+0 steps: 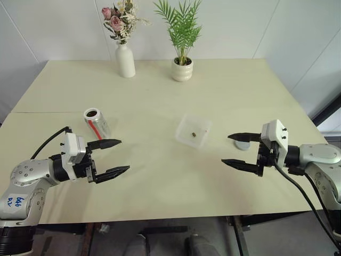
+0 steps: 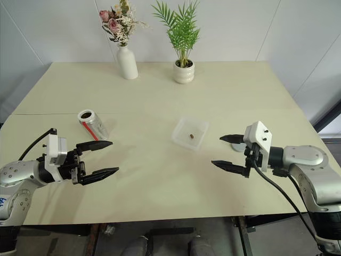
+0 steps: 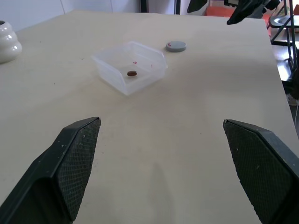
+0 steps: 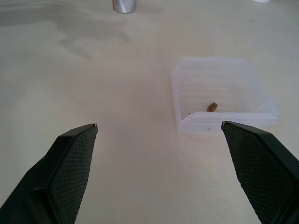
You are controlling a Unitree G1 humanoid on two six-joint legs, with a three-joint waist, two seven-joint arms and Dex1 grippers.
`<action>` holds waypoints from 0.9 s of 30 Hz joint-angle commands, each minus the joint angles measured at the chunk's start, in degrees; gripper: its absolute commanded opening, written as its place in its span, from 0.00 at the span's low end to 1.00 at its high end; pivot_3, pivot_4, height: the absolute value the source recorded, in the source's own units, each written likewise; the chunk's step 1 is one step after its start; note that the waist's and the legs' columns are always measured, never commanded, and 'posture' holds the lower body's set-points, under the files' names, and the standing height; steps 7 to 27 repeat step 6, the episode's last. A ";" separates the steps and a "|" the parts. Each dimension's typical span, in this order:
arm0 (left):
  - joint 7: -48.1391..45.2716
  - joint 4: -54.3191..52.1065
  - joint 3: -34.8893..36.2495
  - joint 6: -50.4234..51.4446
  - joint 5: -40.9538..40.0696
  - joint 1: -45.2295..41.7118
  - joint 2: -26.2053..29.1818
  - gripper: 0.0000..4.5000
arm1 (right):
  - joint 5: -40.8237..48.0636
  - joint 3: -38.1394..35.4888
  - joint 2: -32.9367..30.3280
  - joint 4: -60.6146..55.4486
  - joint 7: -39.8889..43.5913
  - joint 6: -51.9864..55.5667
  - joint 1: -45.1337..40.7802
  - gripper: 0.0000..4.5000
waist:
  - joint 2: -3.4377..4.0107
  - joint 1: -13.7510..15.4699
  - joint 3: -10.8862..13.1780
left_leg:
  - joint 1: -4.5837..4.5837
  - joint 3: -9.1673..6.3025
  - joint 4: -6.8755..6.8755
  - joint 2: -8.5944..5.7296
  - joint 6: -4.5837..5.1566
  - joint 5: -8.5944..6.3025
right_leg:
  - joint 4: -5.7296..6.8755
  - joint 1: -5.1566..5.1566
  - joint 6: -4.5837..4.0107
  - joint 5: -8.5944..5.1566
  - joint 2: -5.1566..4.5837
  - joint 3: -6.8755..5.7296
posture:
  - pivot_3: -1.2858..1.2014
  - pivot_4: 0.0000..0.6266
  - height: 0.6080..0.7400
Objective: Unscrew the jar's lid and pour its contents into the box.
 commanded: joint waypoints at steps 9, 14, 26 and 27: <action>0.16 -0.10 1.41 -1.23 0.38 -0.63 0.87 1.00 | 1.20 -3.80 -0.75 -2.81 -1.44 -1.00 0.36 1.00 | 0.00 0.01 0.00 | 0.03 0.04 0.00 0.00 0.00 0.00 | 0.03 0.00 0.00 0.00 0.01 0.05 | 0.52 0.24 1.00; 0.16 -0.10 1.41 -1.23 0.38 -0.63 0.87 1.00 | 1.20 -3.80 -0.75 -2.81 -1.44 -1.00 0.36 1.00 | 0.00 0.01 0.00 | 0.03 0.04 0.00 0.00 0.00 0.00 | 0.03 0.00 0.00 0.00 0.01 0.05 | 0.52 0.24 1.00; 0.16 -0.10 1.41 -1.23 0.38 -0.63 0.87 1.00 | 1.20 -3.80 -0.75 -2.81 -1.44 -1.00 0.36 1.00 | 0.00 0.01 0.00 | 0.03 0.04 0.00 0.00 0.00 0.00 | 0.03 0.00 0.00 0.00 0.01 0.05 | 0.52 0.24 1.00; 0.16 -0.10 1.41 -1.23 0.38 -0.63 0.87 1.00 | 1.20 -3.80 -0.75 -2.81 -1.44 -1.00 0.36 1.00 | 0.00 0.01 0.00 | 0.03 0.04 0.00 0.00 0.00 0.00 | 0.03 0.00 0.00 0.00 0.01 0.05 | 0.52 0.24 1.00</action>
